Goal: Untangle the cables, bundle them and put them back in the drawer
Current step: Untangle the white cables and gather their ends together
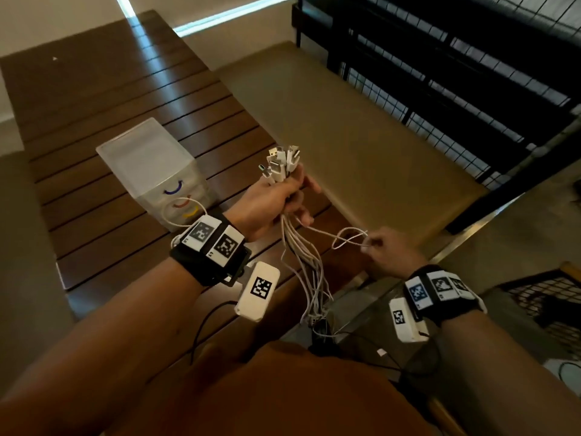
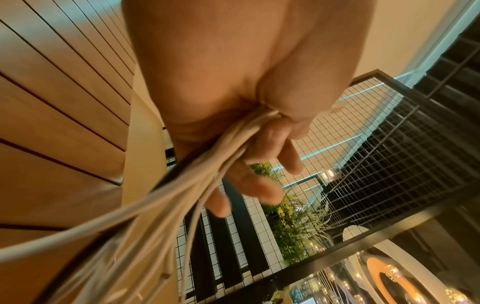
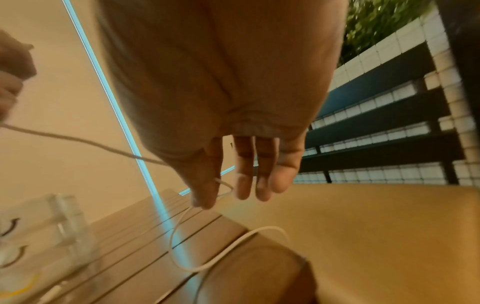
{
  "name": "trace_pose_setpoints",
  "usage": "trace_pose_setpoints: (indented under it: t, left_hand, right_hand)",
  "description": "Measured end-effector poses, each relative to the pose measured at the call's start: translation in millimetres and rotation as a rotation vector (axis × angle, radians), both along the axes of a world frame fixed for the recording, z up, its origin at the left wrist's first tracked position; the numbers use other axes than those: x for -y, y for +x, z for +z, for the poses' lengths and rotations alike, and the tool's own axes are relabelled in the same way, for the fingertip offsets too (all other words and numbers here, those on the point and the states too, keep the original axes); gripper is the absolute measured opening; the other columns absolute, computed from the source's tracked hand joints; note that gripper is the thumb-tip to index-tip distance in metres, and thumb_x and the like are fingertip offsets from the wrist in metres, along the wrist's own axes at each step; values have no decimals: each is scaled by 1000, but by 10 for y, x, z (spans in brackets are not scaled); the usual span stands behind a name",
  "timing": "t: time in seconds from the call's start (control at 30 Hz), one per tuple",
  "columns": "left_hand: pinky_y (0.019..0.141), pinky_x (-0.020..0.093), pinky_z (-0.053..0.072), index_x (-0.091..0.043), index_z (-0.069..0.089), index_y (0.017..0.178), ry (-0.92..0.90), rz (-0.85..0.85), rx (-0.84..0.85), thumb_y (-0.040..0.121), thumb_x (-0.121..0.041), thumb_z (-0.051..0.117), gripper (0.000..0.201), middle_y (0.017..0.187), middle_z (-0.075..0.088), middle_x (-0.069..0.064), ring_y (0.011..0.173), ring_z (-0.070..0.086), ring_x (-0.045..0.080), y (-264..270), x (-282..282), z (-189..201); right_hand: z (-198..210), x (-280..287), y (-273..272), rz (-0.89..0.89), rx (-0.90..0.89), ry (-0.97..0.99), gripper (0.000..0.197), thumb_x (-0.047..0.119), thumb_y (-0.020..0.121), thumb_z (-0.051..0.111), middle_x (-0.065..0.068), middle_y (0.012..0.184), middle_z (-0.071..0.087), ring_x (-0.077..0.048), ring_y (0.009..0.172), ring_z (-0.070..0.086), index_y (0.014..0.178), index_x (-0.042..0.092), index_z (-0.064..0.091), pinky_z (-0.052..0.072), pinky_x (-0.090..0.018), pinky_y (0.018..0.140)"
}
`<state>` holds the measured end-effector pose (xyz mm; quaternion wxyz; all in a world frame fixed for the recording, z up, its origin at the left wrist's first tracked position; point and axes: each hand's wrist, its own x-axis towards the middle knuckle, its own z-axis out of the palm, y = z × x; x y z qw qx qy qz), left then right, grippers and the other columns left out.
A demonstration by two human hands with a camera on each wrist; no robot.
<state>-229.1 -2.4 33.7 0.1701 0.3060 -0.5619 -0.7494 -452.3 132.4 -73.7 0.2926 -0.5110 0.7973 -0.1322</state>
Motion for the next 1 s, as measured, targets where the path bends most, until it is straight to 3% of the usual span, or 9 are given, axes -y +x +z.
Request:
trace_pose_setpoints:
  t: [0.2, 0.33, 0.43, 0.53, 0.67, 0.77, 0.83, 0.9, 1.0]
  left_hand:
    - [45, 25, 30, -13, 64, 93, 48, -8, -13, 95, -41, 46, 34, 50, 27, -4, 42, 24, 9, -109, -94, -9]
    - [37, 19, 23, -12, 64, 105, -44, -11, 56, 101, -12, 44, 20, 48, 29, -7, 38, 22, 7, -198, -139, -48]
    - [37, 20, 22, -10, 64, 105, -48, -1, 61, 101, -15, 44, 21, 46, 30, -9, 37, 22, 6, -239, -195, -44]
    - [41, 20, 23, -8, 64, 91, -33, 0, 25, 103, -21, 41, 29, 47, 32, -9, 40, 24, 7, -241, -215, -53]
    - [54, 25, 39, 1, 57, 92, -21, -82, -3, 104, -22, 36, 33, 47, 41, -9, 46, 34, 8, -236, -267, -49]
    - [51, 24, 35, -1, 53, 98, -44, -135, 18, 104, -21, 35, 28, 48, 50, -11, 45, 35, 4, -191, -326, -34]
    - [51, 29, 20, -6, 57, 91, -36, -158, 7, 97, -28, 43, 27, 51, 39, -12, 46, 29, 6, -139, -341, -44]
    - [52, 28, 20, -9, 58, 87, -58, -166, 18, 90, -25, 47, 19, 53, 37, -11, 48, 27, 7, -86, -341, -59]
    - [46, 23, 30, -18, 60, 67, -71, -91, 65, 81, -7, 50, 21, 49, 39, -10, 45, 32, 7, 7, -342, -63]
  right_hand:
    - [-68, -341, -353, -137, -193, 222, 22, 25, 96, 53, -9, 90, 65, -21, 78, 54, 95, 13, 72, 40, -30, 73]
    - [-153, -408, -276, -146, -170, 360, 20, 26, 95, 54, -10, 103, 67, -28, 97, 61, 103, 15, 69, 47, -35, 83]
    - [-116, -403, -142, -35, -73, 472, 28, 17, 94, 57, -6, 124, 62, -25, 115, 57, 121, 17, 63, 43, -35, 96]
    - [71, -294, -33, -31, 81, 278, 33, 15, 98, 49, -2, 135, 56, -20, 124, 51, 131, 17, 57, 39, -34, 105]
    - [698, -7, 251, -225, 492, -220, 24, 24, 103, 39, 8, 106, 62, -13, 104, 56, 114, 26, 60, 46, -29, 87]
    - [1174, 228, 466, -138, 617, -440, 28, 35, 103, 35, 1, 109, 62, -12, 96, 60, 116, 30, 58, 50, -35, 88]
    - [1370, 362, 591, 25, 671, -439, 36, 40, 102, 34, -1, 113, 61, -11, 82, 62, 126, 24, 56, 54, -30, 75]
    - [1493, 495, 728, 174, 619, -378, 40, 39, 102, 33, 6, 113, 60, -4, 75, 61, 130, 20, 54, 51, -19, 61]
    - [1532, 670, 944, 330, 469, -347, 37, 39, 101, 39, 4, 108, 67, -2, 97, 63, 117, 18, 65, 52, -22, 85]
